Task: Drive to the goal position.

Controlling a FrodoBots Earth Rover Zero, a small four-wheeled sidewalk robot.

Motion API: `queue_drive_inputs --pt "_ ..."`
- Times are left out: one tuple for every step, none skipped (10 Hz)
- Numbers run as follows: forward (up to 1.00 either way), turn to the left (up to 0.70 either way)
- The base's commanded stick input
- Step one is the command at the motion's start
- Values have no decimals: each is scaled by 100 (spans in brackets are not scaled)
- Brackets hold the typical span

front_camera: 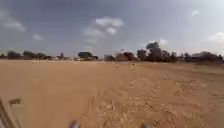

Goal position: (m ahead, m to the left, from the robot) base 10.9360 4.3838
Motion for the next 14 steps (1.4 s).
queue_drive_inputs --pt "100 27" --pt "100 27" --pt "100 0" --pt "100 0" --pt "100 0" --pt "100 0" --pt "100 0" --pt "100 0" --pt "100 0" --pt "100 0" --pt "100 0" --pt "100 0" --pt "100 0" --pt "100 8"
